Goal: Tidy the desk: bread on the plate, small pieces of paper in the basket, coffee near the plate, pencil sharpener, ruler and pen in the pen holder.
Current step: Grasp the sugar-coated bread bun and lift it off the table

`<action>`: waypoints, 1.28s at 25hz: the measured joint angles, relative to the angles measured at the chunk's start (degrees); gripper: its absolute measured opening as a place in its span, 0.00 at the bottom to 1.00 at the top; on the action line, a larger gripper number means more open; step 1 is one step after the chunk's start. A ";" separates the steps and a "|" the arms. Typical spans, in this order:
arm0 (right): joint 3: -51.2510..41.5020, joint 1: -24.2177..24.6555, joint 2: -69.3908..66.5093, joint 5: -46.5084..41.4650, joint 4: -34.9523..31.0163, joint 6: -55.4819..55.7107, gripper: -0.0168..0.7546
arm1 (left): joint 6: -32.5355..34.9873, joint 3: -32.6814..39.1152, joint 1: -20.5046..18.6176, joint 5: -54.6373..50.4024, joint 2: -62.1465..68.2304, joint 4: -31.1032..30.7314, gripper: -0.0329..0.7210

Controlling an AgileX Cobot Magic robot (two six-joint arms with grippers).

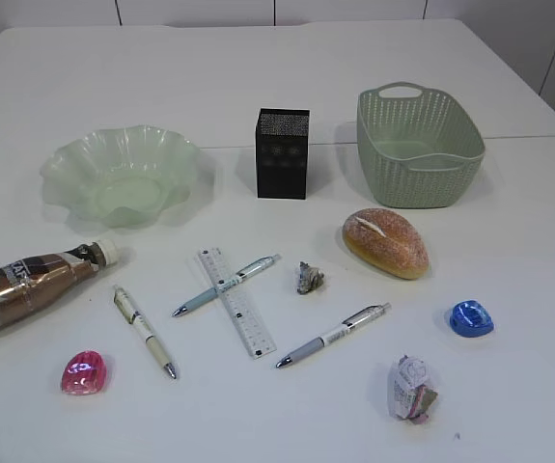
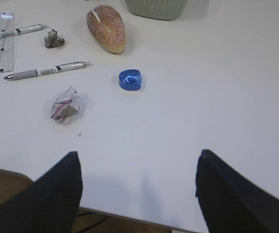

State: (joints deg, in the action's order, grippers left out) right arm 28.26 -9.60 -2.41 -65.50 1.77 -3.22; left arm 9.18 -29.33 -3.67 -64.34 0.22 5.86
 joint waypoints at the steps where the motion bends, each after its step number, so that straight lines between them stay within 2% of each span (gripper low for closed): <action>1: 0.00 0.00 0.00 0.00 0.00 0.00 0.76 | 0.00 0.00 0.00 0.00 0.00 0.00 0.83; 14: 0.73 0.00 -2.75 0.00 -2.11 0.00 0.76 | 0.00 0.00 0.00 0.00 0.00 -0.39 0.83; 18: 1.75 0.00 -5.01 -0.31 -3.18 0.00 0.76 | 0.00 -3.63 0.00 -0.55 0.38 -0.39 0.83; 21: 4.77 0.00 -12.32 -0.81 -3.95 0.00 0.76 | 0.00 -7.39 0.00 -2.53 2.13 -0.39 0.83; 23: 4.77 0.00 -12.32 -0.81 -3.95 0.00 0.76 | 0.00 -8.88 0.00 -4.19 4.69 -0.39 0.83; 24: 8.03 0.00 -20.92 -0.79 -4.04 0.00 0.76 | 0.00 -9.37 0.00 -4.63 5.95 -0.39 0.83; 26: 8.97 0.00 -24.07 -0.52 -4.04 0.00 0.76 | 0.00 -9.92 0.00 -5.31 7.98 -0.39 0.83; 32: 18.20 0.00 -44.66 3.37 -4.04 -0.87 0.76 | 0.00 -10.28 0.00 -5.50 11.48 -0.39 0.83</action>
State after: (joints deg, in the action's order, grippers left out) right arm 46.46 -9.60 -47.07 -62.13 -2.27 -4.10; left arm 9.18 -39.60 -3.67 -69.84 11.70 5.47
